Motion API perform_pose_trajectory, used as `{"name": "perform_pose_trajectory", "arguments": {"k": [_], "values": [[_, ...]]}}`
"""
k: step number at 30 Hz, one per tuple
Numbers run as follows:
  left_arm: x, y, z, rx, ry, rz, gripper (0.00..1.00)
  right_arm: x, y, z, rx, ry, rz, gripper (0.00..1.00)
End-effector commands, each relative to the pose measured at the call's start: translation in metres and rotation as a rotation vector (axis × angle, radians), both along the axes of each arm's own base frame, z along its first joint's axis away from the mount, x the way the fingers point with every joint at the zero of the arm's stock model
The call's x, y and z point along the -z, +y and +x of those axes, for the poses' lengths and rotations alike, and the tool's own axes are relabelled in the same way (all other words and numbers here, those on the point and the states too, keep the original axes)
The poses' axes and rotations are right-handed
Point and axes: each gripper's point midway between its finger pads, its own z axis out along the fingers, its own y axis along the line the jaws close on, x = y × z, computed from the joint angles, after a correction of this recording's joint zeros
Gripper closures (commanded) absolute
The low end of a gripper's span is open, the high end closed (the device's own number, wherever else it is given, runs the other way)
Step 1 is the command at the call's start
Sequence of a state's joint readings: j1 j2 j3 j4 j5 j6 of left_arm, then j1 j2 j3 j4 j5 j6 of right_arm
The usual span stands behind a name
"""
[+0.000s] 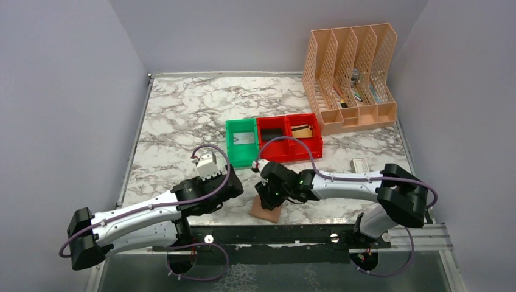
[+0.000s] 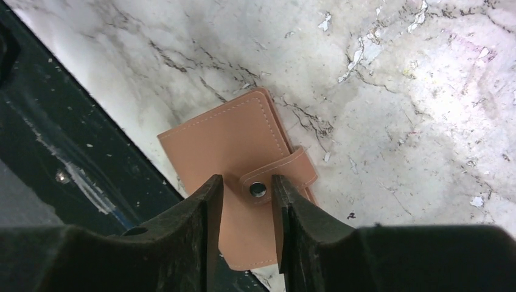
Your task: Take the credit cards out of the card holder
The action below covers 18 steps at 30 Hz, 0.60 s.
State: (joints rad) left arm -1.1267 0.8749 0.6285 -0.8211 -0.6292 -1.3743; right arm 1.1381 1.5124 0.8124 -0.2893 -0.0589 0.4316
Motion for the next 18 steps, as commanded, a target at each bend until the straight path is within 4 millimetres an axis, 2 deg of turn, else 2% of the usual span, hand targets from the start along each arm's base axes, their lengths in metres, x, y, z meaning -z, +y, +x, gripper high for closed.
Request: {"name": "perform_pose_trajectory", "arguments": {"k": [1,6,9,18], "values": [[-0.007,0.007,0.006,-0.038,-0.040,-0.004,0.01,0.018,-0.009,0.007,0.035,-0.024,-0.098,0.66],[-0.006,0.008,0.005,-0.034,-0.035,0.002,0.01,0.037,-0.039,0.008,0.114,-0.041,-0.222,0.70],[-0.005,0.008,0.005,-0.034,-0.034,0.005,0.01,0.042,-0.059,0.015,0.183,-0.081,-0.302,0.75],[-0.005,0.004,0.007,-0.015,-0.022,0.044,0.01,0.037,-0.090,0.036,0.470,-0.162,-0.395,0.88]]}}
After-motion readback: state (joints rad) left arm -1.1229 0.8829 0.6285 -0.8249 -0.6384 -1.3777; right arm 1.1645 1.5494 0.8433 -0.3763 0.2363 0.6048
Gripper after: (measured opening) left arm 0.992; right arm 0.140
